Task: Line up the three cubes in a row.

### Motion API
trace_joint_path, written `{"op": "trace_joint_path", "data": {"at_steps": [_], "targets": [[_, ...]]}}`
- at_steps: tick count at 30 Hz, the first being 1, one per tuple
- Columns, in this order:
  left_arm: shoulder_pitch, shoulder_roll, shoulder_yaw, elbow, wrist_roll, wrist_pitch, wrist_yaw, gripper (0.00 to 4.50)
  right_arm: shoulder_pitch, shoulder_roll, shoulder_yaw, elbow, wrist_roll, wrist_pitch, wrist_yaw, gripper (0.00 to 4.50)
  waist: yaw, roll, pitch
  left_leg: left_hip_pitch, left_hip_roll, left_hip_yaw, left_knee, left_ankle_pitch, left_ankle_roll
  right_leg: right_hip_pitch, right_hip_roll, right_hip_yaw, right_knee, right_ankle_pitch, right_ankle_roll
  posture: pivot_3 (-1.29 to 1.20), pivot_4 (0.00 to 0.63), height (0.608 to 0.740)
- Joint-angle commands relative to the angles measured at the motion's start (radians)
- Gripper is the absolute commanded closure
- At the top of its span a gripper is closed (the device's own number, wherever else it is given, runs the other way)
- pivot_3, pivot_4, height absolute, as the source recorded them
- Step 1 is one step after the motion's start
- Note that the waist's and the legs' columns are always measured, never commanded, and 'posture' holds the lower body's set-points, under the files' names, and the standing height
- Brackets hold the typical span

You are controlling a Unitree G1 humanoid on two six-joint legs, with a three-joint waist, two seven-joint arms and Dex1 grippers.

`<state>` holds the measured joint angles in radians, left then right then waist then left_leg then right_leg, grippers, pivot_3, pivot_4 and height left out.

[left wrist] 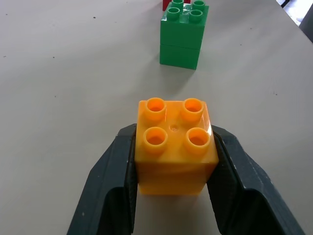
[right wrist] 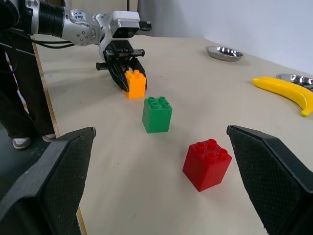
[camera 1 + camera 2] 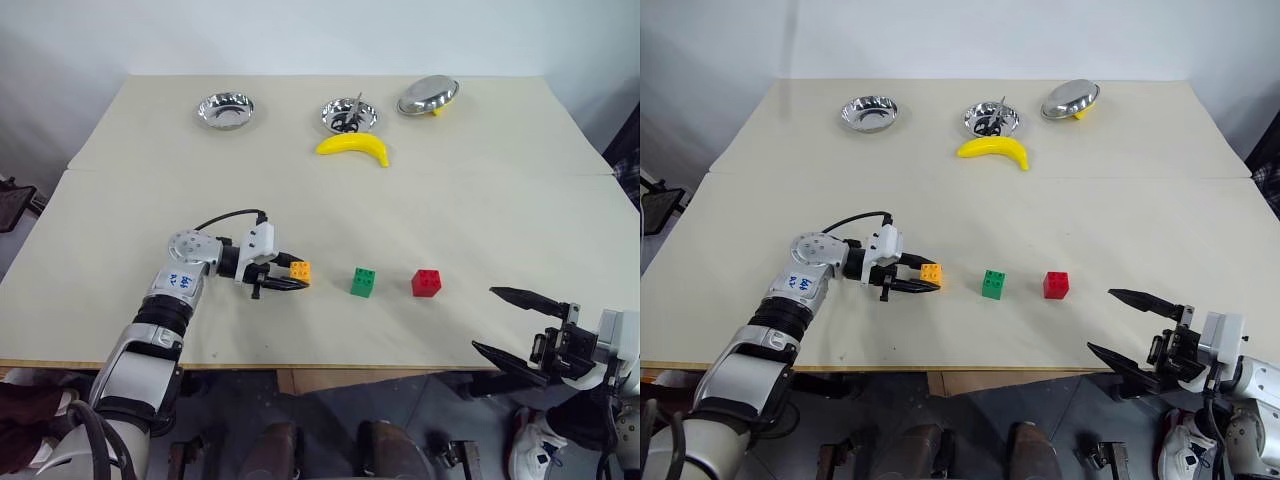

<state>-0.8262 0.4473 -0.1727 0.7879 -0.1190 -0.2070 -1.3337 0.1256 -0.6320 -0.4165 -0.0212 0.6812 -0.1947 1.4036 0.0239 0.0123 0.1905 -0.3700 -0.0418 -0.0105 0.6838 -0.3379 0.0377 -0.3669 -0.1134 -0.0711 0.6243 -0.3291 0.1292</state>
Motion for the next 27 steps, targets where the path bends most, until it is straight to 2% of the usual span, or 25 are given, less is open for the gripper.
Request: {"op": "trace_joint_path", "data": {"at_steps": [1, 7, 8, 15, 20, 27], "targets": [[-0.009, 0.004, -0.002, 0.053, 0.026, -0.026, -0.008, 1.97, -0.005, 0.0, -0.004, -0.009, 0.011, -0.003, 0.0, 0.0, 0.0, 0.0, 0.0, 0.0, 0.0, 0.0, 0.0, 0.0, 0.0, 0.0, 0.0, 0.0, 0.0, 0.0, 0.0, 0.0, 0.15, 0.74], [-0.017, 0.018, 0.035, 0.097, 0.024, -0.073, 0.014, 0.19, -0.018, -0.003, 0.007, 0.001, 0.01, -0.001, 0.002, 0.0, 0.001, 0.0, 0.0, -0.001, -0.001, 0.0, 0.0, 0.0, 0.0, -0.002, 0.0, 0.0, 0.001, 0.0, 0.0, 0.0, 0.15, 0.74], [-0.006, 0.027, 0.047, 0.085, 0.008, -0.068, 0.001, 0.09, -0.021, -0.004, 0.01, 0.002, 0.01, -0.001, 0.005, 0.0, 0.001, 0.0, 0.0, -0.001, -0.001, 0.0, 0.0, 0.0, 0.0, -0.002, 0.0, 0.0, 0.001, 0.0, 0.0, 0.0, 0.15, 0.74], [0.164, 0.147, 0.14, -0.148, -0.097, 0.0, -0.067, 0.09, -0.04, -0.027, 0.01, 0.037, 0.011, 0.008, 0.042, 0.0, -0.009, 0.0, 0.0, -0.002, 0.0, 0.0, -0.001, 0.0, 0.0, -0.004, 0.0, 0.001, 0.001, 0.0, 0.0, 0.0, 0.15, 0.74], [0.432, 0.259, 0.29, -0.448, -0.206, 0.068, -0.016, 0.09, -0.069, -0.077, 0.002, 0.107, 0.015, 0.017, 0.112, 0.0, -0.018, 0.0, 0.0, -0.002, 0.001, -0.001, -0.001, 0.0, 0.0, -0.003, -0.002, 0.009, 0.0, 0.0, 0.0, 0.0, 0.15, 0.74], [0.779, 0.353, 0.496, -0.65, -0.267, 0.096, 0.065, 0.09, -0.129, -0.18, 0.053, 0.296, -0.004, -0.035, 0.211, 0.0, -0.023, 0.001, 0.0, -0.001, 0.001, -0.004, -0.002, -0.001, -0.001, -0.001, -0.003, 0.01, -0.005, -0.001, -0.001, 0.0, 0.15, 0.74]]}}
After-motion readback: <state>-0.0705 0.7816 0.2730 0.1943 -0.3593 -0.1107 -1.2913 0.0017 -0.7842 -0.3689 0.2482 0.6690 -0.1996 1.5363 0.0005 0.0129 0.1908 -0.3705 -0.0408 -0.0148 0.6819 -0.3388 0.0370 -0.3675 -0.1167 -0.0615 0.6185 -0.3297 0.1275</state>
